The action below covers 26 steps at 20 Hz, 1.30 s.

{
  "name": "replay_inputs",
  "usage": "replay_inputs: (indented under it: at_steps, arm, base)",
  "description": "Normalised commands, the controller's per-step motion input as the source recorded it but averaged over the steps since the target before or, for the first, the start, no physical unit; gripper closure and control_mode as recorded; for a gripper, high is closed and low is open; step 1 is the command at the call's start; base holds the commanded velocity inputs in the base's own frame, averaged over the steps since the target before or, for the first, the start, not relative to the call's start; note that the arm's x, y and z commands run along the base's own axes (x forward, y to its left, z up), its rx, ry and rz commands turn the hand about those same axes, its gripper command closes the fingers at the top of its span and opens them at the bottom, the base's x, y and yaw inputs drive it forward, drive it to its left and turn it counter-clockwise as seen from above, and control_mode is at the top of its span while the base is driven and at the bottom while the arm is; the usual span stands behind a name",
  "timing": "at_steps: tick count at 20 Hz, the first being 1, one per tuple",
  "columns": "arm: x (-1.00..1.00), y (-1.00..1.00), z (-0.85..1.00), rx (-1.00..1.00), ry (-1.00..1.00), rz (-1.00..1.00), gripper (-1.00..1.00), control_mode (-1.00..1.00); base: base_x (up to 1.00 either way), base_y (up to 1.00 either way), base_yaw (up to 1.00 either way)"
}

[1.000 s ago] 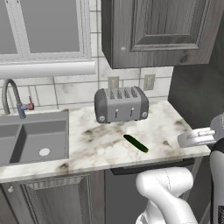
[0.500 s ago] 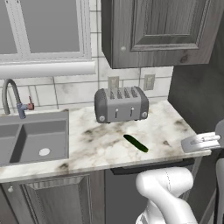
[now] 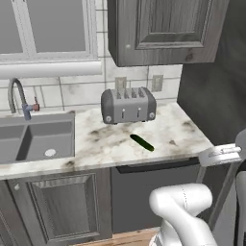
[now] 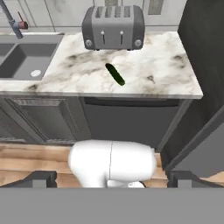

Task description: Open the fridge, remove the apple, cucumber, and chicken drumstick, and place them on any counter.

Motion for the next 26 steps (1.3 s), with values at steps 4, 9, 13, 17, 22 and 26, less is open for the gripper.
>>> replay_inputs:
  at_steps: [4,9,13,17,22,26]
  arm:
    - [0.0,0.0,0.0,0.0,0.0,0.0,-1.0,1.0]
    - [0.0,0.0,0.0,0.0,0.0,0.0,-1.0,1.0]
    - [0.0,0.0,0.0,0.0,0.0,0.0,-1.0,1.0]
    - [0.0,0.0,0.0,0.0,0.0,0.0,-1.0,1.0]
    - [0.0,0.0,0.0,0.0,0.0,0.0,-1.0,1.0]
    - [0.0,0.0,0.0,0.0,0.0,0.0,-1.0,1.0]
  base:
    - [-1.0,-0.33,-0.03]
    - [-0.51,-0.71,-0.04]
    - [-0.04,-1.0,-0.13]
    - [0.0,-1.0,-0.15]
    - [0.0,-0.96,-0.12]
    - [0.0,-0.7,-0.06]
